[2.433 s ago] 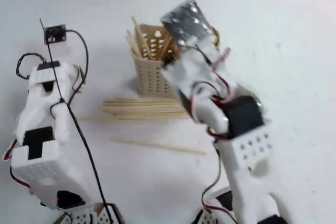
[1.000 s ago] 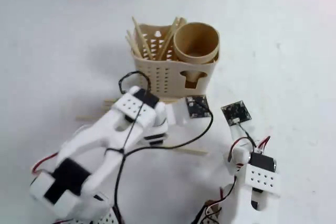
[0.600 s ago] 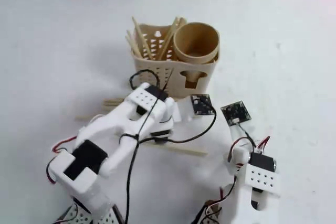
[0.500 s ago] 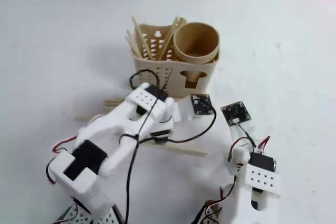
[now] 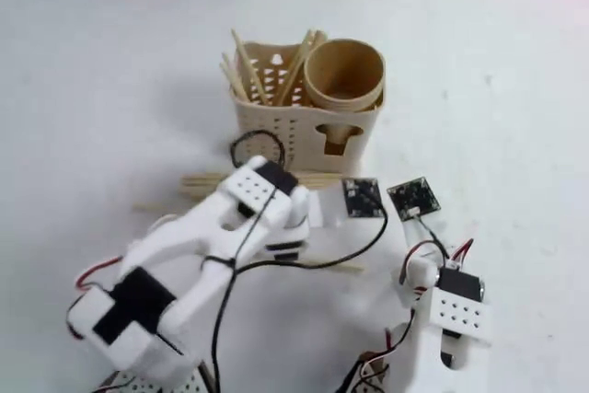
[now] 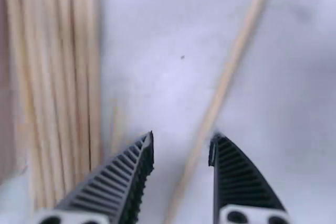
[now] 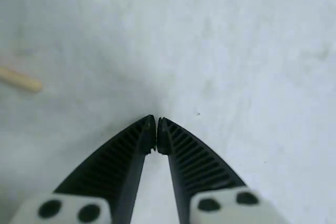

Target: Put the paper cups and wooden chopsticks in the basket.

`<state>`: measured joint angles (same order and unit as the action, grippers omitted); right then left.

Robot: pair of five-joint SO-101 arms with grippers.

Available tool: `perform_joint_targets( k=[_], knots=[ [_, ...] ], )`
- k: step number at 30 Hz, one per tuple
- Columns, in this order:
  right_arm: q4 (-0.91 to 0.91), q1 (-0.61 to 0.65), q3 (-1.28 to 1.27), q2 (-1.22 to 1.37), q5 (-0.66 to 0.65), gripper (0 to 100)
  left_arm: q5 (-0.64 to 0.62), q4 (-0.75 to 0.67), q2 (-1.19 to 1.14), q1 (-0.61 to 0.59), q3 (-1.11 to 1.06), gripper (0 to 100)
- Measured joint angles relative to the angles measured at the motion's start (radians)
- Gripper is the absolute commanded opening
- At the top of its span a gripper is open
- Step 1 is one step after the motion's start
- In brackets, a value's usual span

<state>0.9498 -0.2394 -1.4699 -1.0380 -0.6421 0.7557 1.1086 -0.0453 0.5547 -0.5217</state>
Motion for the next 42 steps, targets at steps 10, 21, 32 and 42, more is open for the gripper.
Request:
perform_joint_targets(
  k=[10,21,32,42],
  knots=[
    [0.0,0.0,-0.006,0.0,-0.002,2.1,-0.002,0.008,-0.201,0.014,0.086,3],
    [0.0,0.0,-0.009,0.0,0.0,2.1,-0.002,0.021,-0.212,0.017,0.094,2],
    [-0.005,0.0,-0.009,0.0,0.0,2.1,-0.002,0.328,0.106,0.003,0.276,2],
    [-0.005,0.0,-0.009,0.0,0.0,2.1,-0.172,0.512,0.433,-0.006,0.763,2]
  ],
)
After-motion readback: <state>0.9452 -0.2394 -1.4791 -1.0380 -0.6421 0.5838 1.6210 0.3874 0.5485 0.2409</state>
